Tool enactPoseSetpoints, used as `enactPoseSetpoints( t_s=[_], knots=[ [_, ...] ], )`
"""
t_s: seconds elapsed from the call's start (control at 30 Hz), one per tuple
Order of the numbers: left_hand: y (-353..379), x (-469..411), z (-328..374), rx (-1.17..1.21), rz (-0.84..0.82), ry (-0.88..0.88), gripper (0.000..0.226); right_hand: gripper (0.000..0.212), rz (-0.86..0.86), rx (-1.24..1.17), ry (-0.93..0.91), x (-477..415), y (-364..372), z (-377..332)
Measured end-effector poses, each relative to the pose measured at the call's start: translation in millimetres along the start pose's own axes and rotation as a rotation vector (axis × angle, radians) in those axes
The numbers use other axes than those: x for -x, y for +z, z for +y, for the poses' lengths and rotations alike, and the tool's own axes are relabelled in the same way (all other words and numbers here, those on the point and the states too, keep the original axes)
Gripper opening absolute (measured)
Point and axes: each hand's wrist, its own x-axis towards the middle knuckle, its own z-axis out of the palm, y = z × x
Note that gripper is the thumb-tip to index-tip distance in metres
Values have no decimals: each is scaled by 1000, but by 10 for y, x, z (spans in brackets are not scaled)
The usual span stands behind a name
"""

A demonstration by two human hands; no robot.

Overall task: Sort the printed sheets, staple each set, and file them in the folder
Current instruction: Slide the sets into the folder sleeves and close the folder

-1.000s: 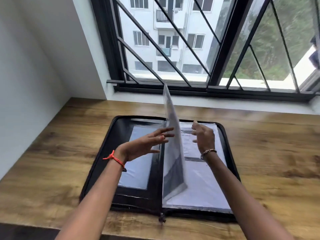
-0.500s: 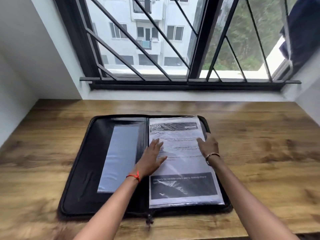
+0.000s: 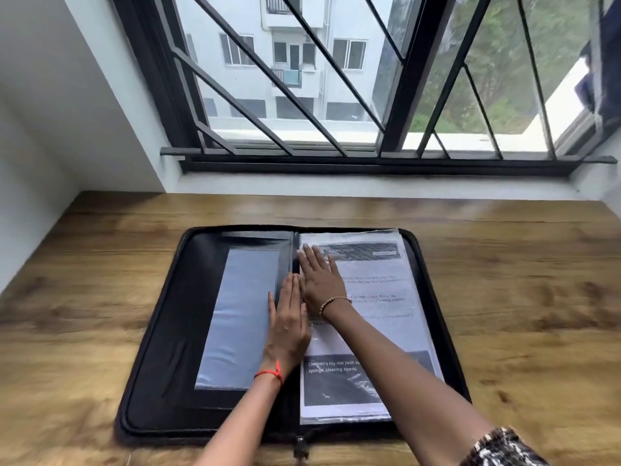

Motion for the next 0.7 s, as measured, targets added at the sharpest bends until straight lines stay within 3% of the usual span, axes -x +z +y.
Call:
enactPoseSetpoints(
  t_s=[0.27, 0.4, 0.57, 0.7],
  knots=[
    [74, -16, -14, -212, -113, 37, 61, 55, 43, -26, 120, 140, 31, 618],
    [92, -24, -31, -230, -100, 56, 61, 75, 66, -30, 246, 308, 25, 1080],
    [82, -15, 3, -211, -93, 41, 76, 64, 69, -46, 421, 557, -33, 1345],
    [-3, -41, 51, -130, -169, -37, 81, 96, 183, -67, 277, 760, -1, 870]
  ],
)
